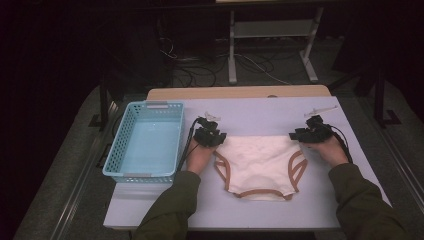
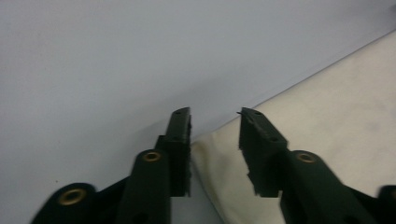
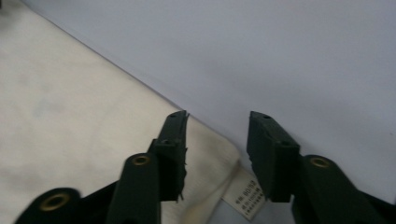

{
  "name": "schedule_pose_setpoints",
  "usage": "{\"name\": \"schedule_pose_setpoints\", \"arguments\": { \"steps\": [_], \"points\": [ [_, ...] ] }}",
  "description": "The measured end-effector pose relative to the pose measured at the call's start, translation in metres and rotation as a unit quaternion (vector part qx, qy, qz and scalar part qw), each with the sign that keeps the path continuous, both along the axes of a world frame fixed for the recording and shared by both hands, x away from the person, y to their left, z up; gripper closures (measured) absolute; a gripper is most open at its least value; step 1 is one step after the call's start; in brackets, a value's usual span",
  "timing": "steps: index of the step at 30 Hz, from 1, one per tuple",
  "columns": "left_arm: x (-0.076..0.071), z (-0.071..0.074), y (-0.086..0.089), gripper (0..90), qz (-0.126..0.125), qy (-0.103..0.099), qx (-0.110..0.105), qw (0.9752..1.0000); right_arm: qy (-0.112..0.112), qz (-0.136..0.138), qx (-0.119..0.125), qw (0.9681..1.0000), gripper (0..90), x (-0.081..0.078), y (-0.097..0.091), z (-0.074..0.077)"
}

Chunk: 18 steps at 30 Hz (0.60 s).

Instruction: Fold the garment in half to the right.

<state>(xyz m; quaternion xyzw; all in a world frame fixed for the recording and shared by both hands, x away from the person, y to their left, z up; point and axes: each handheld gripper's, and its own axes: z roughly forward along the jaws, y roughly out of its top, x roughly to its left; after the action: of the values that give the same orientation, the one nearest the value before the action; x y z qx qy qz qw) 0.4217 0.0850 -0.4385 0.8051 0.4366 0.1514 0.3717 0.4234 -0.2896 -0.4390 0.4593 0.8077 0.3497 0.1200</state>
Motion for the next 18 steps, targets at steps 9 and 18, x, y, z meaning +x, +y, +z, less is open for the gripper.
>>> {"name": "schedule_pose_setpoints", "arguments": {
  "steps": [9,18],
  "points": [
    [-0.018,0.016,0.005,42.0,-0.030,-0.012,-0.031,0.9990,-0.008,0.009,0.026,0.9996,35.7,-0.008,0.003,0.013],
    [-0.038,0.026,0.007,27.5,-0.057,-0.018,-0.043,0.9973,-0.021,0.014,0.044,0.9987,27.5,-0.019,0.009,0.025]
  ]
}}
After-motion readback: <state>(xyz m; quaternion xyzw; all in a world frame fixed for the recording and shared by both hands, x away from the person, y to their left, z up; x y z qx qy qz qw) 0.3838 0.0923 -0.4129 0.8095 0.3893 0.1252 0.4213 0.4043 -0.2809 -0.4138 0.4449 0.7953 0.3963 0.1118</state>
